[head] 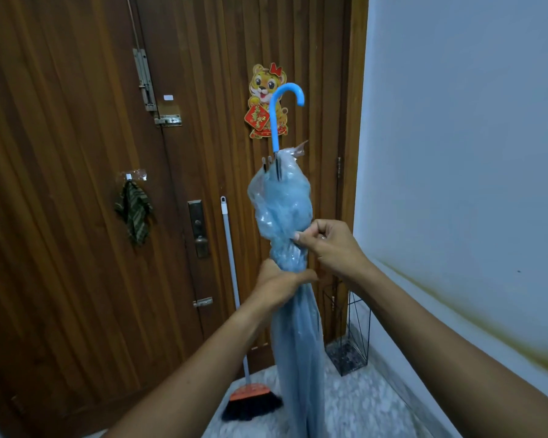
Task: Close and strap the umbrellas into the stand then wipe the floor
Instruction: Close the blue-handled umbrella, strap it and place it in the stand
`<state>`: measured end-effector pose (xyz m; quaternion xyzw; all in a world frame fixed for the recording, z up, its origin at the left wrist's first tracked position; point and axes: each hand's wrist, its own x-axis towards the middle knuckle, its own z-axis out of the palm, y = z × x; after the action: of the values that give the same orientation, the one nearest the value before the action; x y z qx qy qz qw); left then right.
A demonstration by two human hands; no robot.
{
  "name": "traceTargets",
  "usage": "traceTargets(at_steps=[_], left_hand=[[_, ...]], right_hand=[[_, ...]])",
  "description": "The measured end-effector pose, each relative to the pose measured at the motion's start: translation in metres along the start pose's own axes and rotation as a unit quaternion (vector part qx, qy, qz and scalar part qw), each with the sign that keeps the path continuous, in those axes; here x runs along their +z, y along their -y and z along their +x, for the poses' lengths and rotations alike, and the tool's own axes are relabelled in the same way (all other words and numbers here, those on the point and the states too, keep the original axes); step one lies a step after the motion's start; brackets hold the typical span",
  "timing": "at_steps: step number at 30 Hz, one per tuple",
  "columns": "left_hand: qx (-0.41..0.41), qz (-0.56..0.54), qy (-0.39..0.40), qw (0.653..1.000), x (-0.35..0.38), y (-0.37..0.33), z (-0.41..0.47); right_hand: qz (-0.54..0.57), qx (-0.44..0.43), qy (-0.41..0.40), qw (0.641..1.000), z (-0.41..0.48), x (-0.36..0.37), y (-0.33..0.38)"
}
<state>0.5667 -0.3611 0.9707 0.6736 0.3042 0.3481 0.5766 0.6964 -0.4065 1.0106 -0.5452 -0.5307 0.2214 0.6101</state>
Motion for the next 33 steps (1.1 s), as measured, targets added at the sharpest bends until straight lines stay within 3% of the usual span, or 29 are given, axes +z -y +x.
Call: traceTargets(at_steps=[4,8,12,16,19,21,23,25,28,30,33], left_hand=[[-0.033,-0.039,-0.078,0.996,-0.006,-0.005,0.0],[-0.004,-0.079,-0.038,0.996,-0.018,-0.012,-0.001],[-0.014,-0.188,0.082,0.979,-0.022,-0.012,-0.003],[-0.062,-0.319,0.279,0.904,-0.023,-0.013,-0.003],[-0.076,-0.323,0.384,0.862,-0.027,-0.02,-0.002],[-0.081,-0.268,0.342,0.897,-0.031,-0.024,-0.003],[-0.05,-0.143,0.225,0.962,-0.033,-0.021,-0.004],[0.004,-0.011,0.11,0.994,-0.026,-0.017,-0.007],[0.036,0.056,0.004,0.998,0.002,-0.005,-0.013],[0.031,0.035,-0.094,0.994,0.013,0.002,-0.01],[0.008,0.001,-0.135,0.991,0.008,-0.002,-0.011]], right_hand=[[0.002,0.023,0.078,0.997,-0.003,-0.007,0.008],[-0.007,0.019,0.077,0.997,-0.008,-0.018,0.013],[0.019,0.029,0.109,0.993,-0.009,-0.023,0.013],[0.16,0.056,0.191,0.967,-0.011,-0.019,0.014],[0.221,0.058,0.198,0.953,-0.013,-0.016,0.02],[0.205,0.037,0.167,0.964,-0.013,-0.015,0.02],[0.127,-0.007,0.086,0.988,-0.011,-0.014,0.017],[0.03,-0.03,0.003,0.999,-0.01,-0.011,0.014],[-0.076,-0.011,-0.058,0.995,-0.009,0.004,0.014],[-0.135,-0.013,-0.035,0.99,-0.011,0.013,0.019],[-0.137,-0.025,0.005,0.99,-0.014,0.011,0.027]])
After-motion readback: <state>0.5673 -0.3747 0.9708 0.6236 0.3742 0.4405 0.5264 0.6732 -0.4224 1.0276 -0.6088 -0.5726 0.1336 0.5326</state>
